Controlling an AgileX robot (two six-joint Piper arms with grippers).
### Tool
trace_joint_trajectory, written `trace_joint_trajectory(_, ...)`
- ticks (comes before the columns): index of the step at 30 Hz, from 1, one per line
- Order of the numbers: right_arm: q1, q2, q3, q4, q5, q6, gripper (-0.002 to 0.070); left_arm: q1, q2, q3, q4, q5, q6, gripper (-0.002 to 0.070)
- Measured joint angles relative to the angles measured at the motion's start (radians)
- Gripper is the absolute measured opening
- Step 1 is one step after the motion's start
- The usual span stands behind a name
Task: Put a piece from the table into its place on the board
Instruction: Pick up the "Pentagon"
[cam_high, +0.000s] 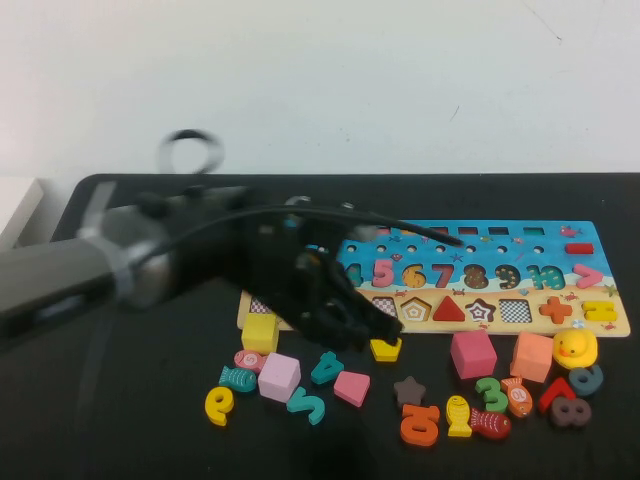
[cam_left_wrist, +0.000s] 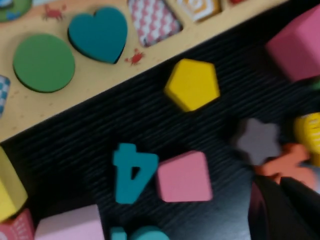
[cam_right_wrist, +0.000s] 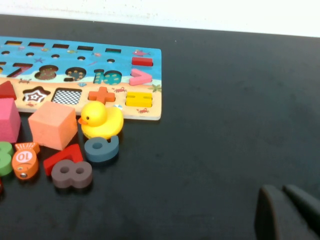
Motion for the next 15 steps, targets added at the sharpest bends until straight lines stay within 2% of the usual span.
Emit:
trace_joint_trajectory(3,0.000,0.000,0.000,0.000,0.000,0.000,0.0018,-0.041,0.089,-0.114,0.165,0.086,-0.139,0.0052)
trace_joint_trajectory(6,0.000,0.000,0.000,0.000,0.000,0.000,0.0018,-0.072,0.171,-0.217,0.281,0.155,-0.243,0.0155)
trace_joint_trajectory(11,0.000,0.000,0.000,0.000,0.000,0.000,0.0018,-0.084,0.249,-0.341,0.298,0.197,-0.307,0.0365)
trace_joint_trajectory(13,0.000,0.000,0.000,0.000,0.000,0.000,0.0018,-0.084,0.270,-0.369,0.279,0.198,-0.314,0.0410)
trace_joint_trajectory(15,0.000,0.000,0.000,0.000,0.000,0.000,0.0018,-0.084,0.291,-0.391,0.262,0.198,-0.334,0.0423)
